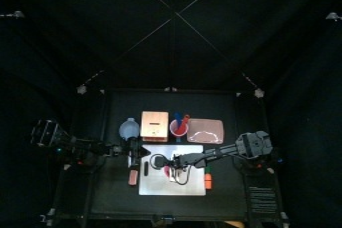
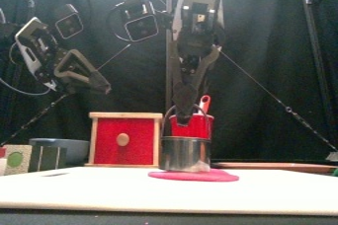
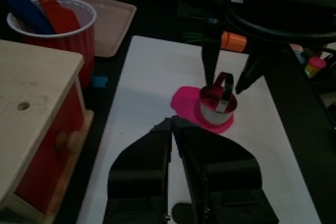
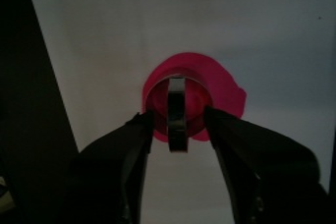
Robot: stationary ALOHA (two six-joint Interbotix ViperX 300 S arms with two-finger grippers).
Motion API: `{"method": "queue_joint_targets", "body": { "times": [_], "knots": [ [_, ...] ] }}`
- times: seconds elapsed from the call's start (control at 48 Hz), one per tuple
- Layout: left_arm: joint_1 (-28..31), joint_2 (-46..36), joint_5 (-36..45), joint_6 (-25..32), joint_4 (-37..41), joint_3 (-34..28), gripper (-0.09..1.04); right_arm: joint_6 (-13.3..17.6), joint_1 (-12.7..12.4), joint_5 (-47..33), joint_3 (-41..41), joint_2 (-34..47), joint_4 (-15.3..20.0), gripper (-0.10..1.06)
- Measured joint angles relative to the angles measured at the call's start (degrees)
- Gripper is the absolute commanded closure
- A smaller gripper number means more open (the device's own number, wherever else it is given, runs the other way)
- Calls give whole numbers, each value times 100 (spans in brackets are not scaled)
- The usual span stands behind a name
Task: Get the cutter from the drawer then cut the dough then place the extra dough in the bowl
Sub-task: Cut the dough
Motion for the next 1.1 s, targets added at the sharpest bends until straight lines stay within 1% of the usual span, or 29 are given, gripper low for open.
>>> {"method": "queue_joint_targets", "body": {
  "times": [0.5,0.604,0.833,0.896,1.104],
  "knots": [
    [0,0,0,-9,-53,0,41,35,9,0,62,9,-18,16],
    [-9,0,0,-9,-53,0,41,44,0,0,62,9,-18,20],
    [0,0,0,-9,-53,0,41,44,0,18,53,9,-18,42],
    [0,0,0,0,-53,0,41,44,0,18,62,9,-26,43],
    [0,0,0,-9,-70,26,41,44,0,70,53,9,-18,43]
  ]
}}
